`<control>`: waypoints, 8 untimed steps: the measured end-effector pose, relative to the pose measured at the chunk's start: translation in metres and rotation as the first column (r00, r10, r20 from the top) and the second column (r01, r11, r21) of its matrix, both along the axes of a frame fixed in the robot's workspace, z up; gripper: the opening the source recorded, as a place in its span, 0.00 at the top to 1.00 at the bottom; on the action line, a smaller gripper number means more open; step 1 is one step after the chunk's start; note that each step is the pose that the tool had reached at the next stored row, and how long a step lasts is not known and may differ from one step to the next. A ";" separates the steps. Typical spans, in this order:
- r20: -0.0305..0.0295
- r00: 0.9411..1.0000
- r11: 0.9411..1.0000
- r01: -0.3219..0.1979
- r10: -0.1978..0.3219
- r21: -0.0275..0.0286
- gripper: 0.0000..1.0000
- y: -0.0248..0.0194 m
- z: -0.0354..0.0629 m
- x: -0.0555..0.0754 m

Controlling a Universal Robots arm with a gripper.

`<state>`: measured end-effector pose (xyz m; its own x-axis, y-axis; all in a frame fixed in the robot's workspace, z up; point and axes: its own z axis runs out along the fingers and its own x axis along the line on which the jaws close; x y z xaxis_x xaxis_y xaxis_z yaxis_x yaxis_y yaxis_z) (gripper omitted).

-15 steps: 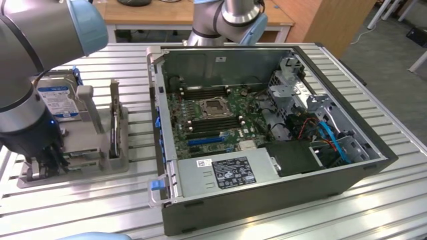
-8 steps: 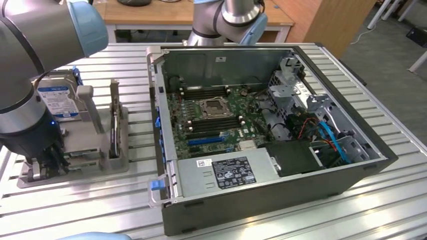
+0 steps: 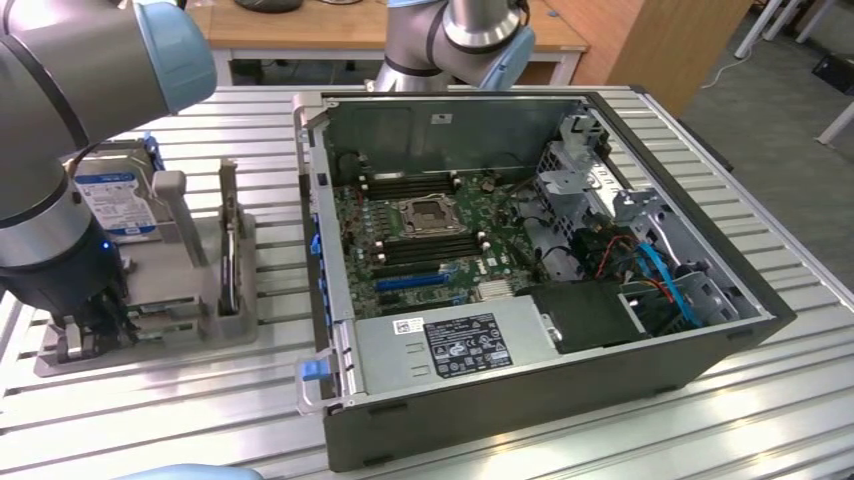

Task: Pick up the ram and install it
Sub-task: 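Pick up the ram and move it above insertion slot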

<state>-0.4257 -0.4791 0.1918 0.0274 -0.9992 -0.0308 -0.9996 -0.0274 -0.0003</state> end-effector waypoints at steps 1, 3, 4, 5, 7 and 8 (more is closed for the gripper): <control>0.000 1.000 1.000 0.000 0.000 0.001 0.86 0.0000 0.0000 0.000; 0.001 1.000 1.000 0.000 0.000 0.004 0.86 0.0000 0.0000 0.000; 0.001 1.000 1.000 0.000 0.000 0.005 0.86 0.0000 0.0000 0.000; 0.001 1.000 1.000 0.000 0.000 0.005 0.86 0.0000 -0.0001 0.000; 0.001 1.000 1.000 0.000 0.000 0.005 0.86 0.0000 -0.0001 0.000; 0.001 1.000 1.000 0.000 0.000 0.005 0.86 0.0000 0.0000 0.000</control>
<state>-0.4257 -0.4791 0.1918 0.0275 -0.9990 -0.0359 -0.9996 -0.0275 -0.0014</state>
